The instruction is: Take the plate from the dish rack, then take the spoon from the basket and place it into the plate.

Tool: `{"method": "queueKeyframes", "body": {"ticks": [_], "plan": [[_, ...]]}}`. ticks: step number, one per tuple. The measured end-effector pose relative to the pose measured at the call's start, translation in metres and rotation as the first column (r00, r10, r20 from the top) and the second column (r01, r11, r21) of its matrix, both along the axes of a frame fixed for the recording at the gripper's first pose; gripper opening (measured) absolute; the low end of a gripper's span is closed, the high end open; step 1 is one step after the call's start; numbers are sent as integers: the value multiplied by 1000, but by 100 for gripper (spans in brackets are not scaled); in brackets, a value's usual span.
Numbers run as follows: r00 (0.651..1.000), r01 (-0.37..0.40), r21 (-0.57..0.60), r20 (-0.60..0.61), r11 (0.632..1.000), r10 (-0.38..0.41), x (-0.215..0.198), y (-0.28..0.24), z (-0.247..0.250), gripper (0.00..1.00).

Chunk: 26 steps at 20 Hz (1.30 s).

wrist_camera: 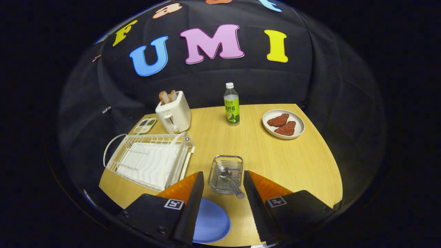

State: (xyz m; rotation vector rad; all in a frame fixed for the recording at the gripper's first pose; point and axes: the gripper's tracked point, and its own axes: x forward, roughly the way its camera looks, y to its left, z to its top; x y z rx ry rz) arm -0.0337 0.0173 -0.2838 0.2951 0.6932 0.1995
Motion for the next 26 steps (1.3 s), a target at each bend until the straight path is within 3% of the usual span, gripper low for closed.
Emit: {"method": "queueKeyframes", "body": {"ticks": [4, 9, 12, 15, 20, 26], "plan": [[996, -34, -27, -85, 999, 31, 2, 4, -37, 66], [989, -61, -6, -132, 998, 60, -2, 11, -51, 34], [983, -96, -10, -158, 995, 94, -4, 14, -58, 35], [981, -72, 10, -181, 997, 72, -7, 13, -56, 14], [992, -5, 6, -129, 1000, 6, -4, -6, -41, 12], [998, 14, 10, -69, 1000, -13, -10, -22, -12, 12]]}}
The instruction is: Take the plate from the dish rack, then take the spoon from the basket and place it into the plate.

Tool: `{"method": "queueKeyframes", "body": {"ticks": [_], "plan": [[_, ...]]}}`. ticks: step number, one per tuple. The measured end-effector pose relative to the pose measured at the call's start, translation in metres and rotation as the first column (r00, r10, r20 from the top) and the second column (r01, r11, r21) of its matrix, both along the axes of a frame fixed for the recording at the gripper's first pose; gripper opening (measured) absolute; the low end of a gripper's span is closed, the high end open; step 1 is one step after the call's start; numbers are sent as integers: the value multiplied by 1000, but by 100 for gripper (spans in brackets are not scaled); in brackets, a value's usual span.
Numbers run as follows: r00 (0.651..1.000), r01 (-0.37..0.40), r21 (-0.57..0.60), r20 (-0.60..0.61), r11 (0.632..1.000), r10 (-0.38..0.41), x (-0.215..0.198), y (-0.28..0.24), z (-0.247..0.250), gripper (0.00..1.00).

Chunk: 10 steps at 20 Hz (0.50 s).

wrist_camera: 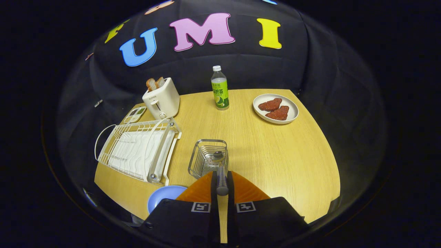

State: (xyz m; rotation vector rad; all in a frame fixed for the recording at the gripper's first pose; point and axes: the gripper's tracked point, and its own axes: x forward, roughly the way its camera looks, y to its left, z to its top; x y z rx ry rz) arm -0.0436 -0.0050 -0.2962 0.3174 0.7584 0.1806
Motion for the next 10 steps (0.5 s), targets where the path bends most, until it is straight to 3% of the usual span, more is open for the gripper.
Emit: {"method": "queueKeyframes", "body": {"ticks": [10], "plan": [[991, 28, 78, 127, 997, -37, -25, -5, 76, 12]]}}
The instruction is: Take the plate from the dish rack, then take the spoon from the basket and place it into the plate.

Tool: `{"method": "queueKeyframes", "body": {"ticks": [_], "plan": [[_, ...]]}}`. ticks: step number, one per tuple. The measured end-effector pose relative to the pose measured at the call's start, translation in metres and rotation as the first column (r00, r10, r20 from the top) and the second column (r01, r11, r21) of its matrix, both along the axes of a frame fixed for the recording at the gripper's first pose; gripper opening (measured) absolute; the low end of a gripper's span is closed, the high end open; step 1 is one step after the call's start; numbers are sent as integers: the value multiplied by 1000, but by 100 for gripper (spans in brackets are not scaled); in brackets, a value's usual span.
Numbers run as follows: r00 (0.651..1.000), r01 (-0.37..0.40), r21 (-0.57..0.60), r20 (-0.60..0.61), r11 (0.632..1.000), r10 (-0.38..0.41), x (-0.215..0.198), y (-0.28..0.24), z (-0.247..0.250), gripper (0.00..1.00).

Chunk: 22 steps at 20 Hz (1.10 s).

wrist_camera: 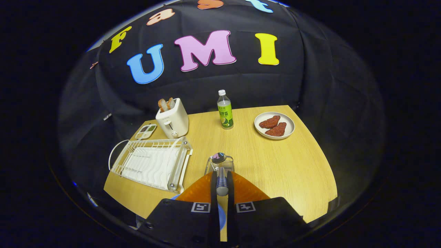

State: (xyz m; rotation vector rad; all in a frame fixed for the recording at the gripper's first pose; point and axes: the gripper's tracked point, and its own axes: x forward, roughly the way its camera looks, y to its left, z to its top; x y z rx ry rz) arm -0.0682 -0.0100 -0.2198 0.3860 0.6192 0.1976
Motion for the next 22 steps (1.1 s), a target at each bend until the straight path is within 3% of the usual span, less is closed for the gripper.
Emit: {"method": "queueKeyframes", "body": {"ticks": [4, 10, 22], "plan": [[997, -71, 34, 1, 997, 71, -43, 16, 10, 12], [982, -170, 34, -82, 985, 172, -98, 56, -35, 12], [939, -303, 21, -163, 953, 302, -114, 116, -103, 12]]}}
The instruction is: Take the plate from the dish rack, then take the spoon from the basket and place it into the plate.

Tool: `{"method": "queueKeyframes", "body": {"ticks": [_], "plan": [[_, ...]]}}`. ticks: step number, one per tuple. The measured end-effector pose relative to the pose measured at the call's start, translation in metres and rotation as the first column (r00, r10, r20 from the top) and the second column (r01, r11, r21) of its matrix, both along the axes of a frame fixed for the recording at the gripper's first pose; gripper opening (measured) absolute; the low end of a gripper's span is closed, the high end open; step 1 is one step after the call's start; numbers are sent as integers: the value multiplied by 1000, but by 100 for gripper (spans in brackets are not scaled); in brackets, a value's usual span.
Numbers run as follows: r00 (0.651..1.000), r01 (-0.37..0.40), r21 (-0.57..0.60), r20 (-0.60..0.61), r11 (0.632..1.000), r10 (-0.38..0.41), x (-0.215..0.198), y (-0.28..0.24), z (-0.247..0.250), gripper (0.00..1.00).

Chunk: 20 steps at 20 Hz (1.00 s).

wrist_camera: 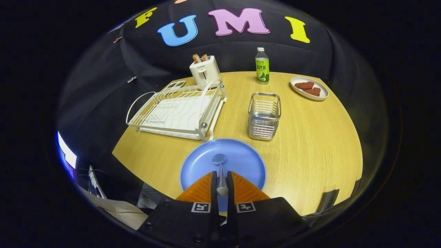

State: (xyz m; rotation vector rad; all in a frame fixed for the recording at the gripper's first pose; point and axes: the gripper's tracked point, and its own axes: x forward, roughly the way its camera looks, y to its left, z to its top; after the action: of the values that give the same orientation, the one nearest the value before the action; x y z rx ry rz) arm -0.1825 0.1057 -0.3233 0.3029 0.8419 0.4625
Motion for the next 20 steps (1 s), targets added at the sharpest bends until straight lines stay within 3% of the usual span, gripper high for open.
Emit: {"method": "queueKeyframes", "body": {"ticks": [7, 12, 20], "plan": [[994, -76, -49, -84, 996, 71, -18, 8, -33, 13], [993, -68, -120, -102, 990, 56, -16, 3, -50, 19], [994, -47, -123, -101, 991, 34, -2, 3, -47, 59]]}}
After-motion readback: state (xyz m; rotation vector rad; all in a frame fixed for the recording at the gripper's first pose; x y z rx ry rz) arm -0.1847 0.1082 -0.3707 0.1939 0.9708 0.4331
